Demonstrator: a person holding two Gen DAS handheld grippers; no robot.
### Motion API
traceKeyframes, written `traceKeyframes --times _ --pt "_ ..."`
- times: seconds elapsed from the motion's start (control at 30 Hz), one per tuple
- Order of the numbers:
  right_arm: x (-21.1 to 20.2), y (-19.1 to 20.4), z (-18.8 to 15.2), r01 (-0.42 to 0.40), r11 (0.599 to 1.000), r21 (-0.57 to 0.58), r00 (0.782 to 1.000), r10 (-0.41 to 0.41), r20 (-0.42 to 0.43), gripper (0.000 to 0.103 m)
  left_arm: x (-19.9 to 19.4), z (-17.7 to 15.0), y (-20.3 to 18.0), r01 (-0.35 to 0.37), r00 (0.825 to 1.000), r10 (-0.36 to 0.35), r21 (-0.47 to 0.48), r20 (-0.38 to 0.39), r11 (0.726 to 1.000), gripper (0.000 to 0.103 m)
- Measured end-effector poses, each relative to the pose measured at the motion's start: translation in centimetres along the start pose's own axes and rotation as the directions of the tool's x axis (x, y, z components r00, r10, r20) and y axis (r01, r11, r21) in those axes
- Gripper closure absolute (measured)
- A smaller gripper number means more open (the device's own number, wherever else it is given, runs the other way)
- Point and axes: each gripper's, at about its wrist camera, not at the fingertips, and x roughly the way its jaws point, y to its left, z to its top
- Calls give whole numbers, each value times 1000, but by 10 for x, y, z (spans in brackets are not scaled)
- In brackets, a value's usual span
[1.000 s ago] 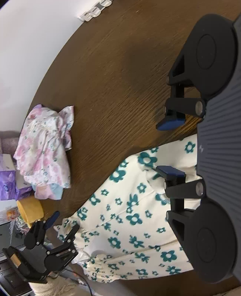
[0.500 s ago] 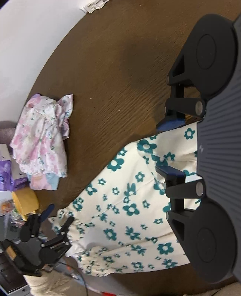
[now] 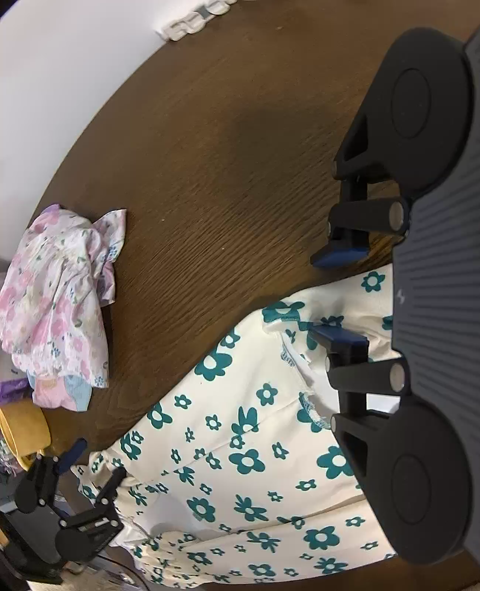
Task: Fold clothes
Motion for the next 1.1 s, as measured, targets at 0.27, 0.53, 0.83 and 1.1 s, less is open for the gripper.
traceKeyframes --times 0.27,0.53,0.83,1.1 --pt "6 -9 5 27 998 53 998 -24 -53 49 2 6 5 50 998 -50 -8 -30 999 48" --pt "2 13 6 8 999 -32 999 -9 -41 96 -2 17 -15 57 996 -49 106 -73 993 90" --pt "-17 58 -7 242 959 -149 969 -233 77 97 -36 5 -75 -255 966 240 218 95 942 91" --pt "-32 141 -39 616 734 -287 785 -543 298 97 -44 -38 -161 -681 732 591 357 339 639 92"
